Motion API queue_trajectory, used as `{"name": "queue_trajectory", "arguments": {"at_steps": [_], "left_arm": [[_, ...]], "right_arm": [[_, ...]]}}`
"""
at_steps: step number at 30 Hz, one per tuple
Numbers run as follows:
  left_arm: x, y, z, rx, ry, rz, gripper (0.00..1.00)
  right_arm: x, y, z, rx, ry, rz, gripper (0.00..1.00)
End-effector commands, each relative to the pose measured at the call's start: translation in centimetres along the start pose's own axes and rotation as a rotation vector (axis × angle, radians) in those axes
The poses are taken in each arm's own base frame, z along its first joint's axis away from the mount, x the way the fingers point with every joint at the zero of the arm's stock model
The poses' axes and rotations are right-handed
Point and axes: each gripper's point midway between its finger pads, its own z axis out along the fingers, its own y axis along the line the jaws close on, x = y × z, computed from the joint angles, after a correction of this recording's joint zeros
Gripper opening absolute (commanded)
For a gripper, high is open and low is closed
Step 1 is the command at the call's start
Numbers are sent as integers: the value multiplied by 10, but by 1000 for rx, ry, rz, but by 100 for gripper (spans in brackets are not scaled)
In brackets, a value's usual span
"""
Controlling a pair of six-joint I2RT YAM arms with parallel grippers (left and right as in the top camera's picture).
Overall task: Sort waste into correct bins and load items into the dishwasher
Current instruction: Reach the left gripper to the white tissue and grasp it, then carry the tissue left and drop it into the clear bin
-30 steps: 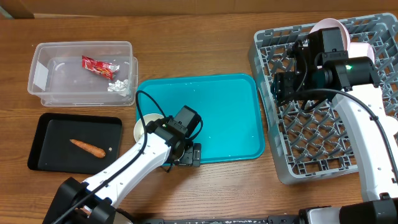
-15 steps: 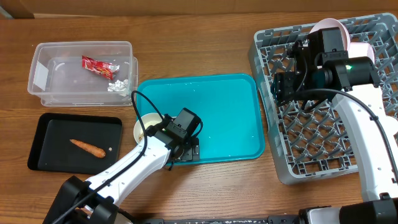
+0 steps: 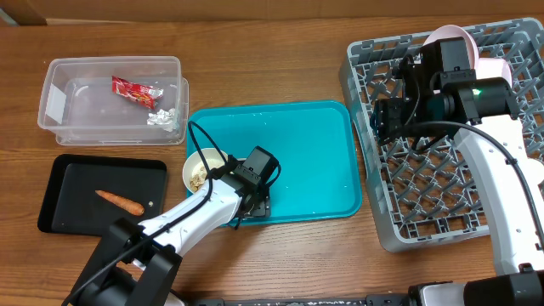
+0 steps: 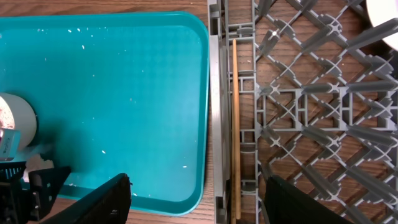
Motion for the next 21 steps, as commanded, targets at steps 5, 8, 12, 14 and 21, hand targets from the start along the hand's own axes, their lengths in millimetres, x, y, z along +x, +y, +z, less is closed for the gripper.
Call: {"name": "queue_trajectory", "arguments": {"at_steps": [5,8,12,14,21], "left_arm": [[0,2,2,-28,23,78,29],[-6,-2,-5,-24,17,77,14],[-16,-6,-21,-20,1,75,4],[-26,-5,-37,-29,-24,69,4],[-59,28,-99,-45,-163,-43,4]], "right_arm": [[-3,0,-2,2,-13,2,71],[-3,0,-2,2,-13,2,71],[-3,0,-2,2,-12,2,71],[-3,0,-2,2,-12,2,71],[-3,0,-2,2,-12,2,71]]}}
